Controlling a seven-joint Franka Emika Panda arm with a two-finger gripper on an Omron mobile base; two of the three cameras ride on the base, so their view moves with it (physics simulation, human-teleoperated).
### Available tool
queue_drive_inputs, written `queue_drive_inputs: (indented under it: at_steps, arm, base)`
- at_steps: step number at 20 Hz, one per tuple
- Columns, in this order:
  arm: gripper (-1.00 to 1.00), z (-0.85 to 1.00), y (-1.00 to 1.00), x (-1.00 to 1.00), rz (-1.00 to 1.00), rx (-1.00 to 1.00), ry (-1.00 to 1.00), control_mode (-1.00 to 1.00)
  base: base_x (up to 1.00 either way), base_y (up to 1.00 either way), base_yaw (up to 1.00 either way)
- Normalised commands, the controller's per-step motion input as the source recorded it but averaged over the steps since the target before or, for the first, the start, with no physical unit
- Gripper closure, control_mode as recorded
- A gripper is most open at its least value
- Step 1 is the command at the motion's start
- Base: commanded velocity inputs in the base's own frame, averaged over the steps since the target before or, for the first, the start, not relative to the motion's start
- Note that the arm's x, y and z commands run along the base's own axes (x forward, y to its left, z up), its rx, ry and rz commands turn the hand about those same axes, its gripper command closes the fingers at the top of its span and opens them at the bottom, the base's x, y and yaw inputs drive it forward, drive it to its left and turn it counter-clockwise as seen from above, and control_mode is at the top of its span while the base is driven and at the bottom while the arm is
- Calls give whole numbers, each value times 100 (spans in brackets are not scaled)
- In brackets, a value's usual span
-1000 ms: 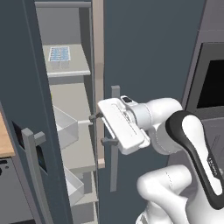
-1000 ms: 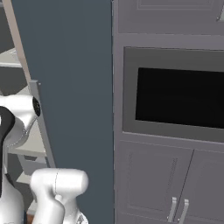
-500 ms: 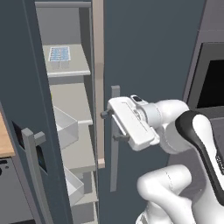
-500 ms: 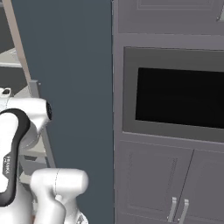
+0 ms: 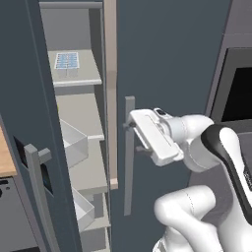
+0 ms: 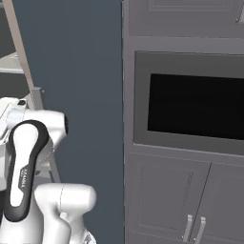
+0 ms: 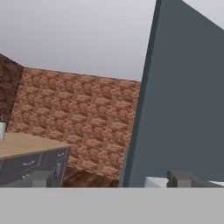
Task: Open the freezer door, pick up the ice cube tray from the freezer, and place it on the dining counter.
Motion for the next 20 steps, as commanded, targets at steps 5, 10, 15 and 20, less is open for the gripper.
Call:
queue_drive_inputs:
  at_steps: [5,10,15,20]
  arm:
    - [-100,-36,11,28,0,0,0,-100]
    - [-100,-26,31,29,0,0,1,-100]
    - [-100,-9,48,34,0,0,3,-100]
    - [-100,-5,64,26,0,0,4,-100]
  base:
    - [0,0,0]
    - [0,0,0]
    - [0,0,0]
    - [0,0,0]
